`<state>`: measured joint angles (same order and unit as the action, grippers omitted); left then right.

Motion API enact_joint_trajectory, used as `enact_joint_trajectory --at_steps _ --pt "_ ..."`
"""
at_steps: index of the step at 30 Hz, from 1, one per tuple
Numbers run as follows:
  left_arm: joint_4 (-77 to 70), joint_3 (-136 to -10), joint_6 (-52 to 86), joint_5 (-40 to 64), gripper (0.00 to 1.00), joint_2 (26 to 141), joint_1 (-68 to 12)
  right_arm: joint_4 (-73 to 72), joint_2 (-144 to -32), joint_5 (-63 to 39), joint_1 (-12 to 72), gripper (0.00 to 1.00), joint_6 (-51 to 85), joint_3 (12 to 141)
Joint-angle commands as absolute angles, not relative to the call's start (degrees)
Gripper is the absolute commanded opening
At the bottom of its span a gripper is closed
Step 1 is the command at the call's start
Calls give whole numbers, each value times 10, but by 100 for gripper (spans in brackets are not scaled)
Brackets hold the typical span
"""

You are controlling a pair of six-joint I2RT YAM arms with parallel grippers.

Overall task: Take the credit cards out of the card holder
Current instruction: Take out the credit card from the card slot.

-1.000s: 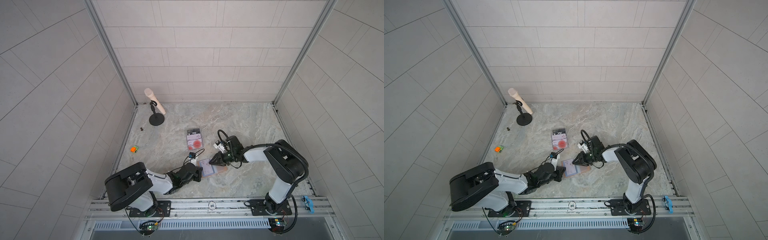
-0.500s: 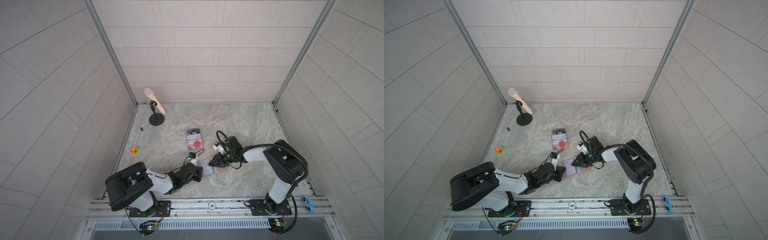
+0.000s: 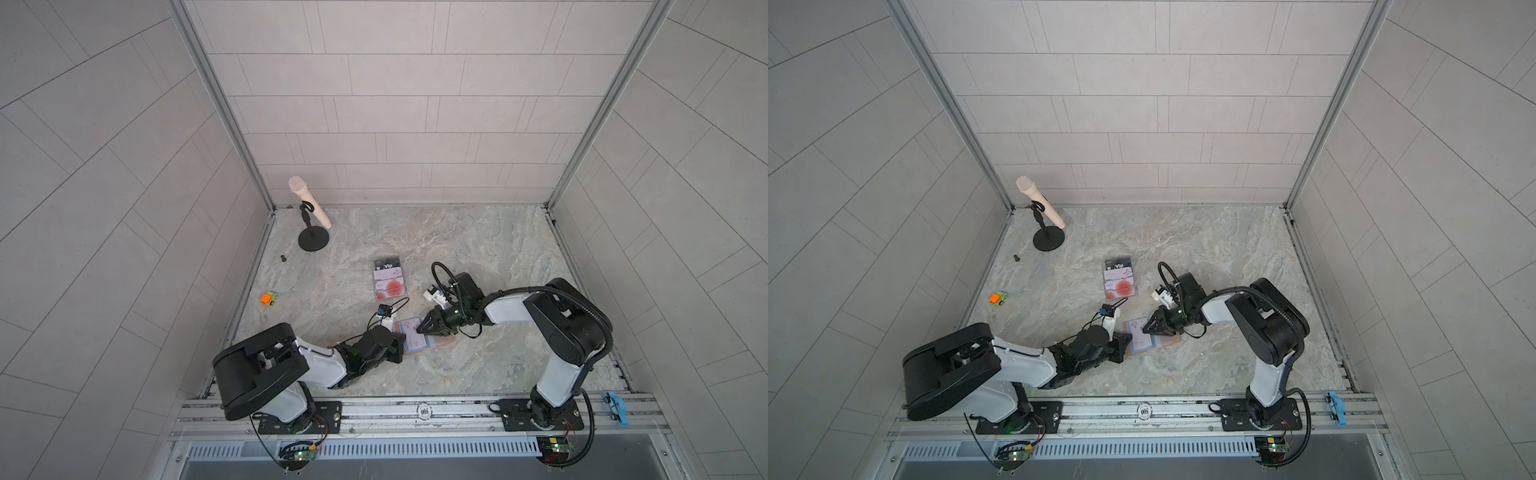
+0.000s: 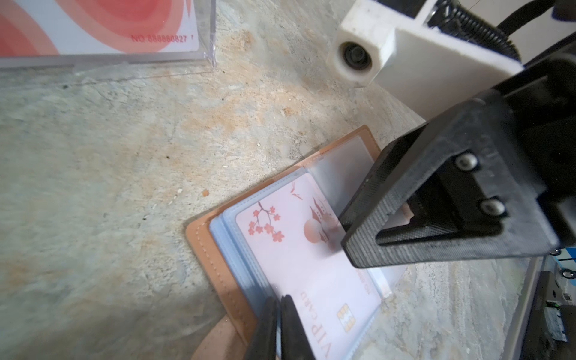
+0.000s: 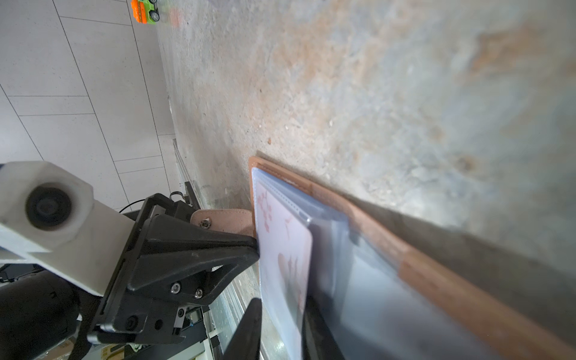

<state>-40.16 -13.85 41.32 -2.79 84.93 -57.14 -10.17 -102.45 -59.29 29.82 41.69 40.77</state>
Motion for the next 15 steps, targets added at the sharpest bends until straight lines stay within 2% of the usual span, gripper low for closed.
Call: enact_joint_trajectory --at_steps 1,15 --pt "-323 -127 411 -11 11 881 -574 -130 -1041 -613 321 26 431 423" --pt "-324 -125 414 -13 11 881 -576 -184 -1048 -617 330 23 465 420"
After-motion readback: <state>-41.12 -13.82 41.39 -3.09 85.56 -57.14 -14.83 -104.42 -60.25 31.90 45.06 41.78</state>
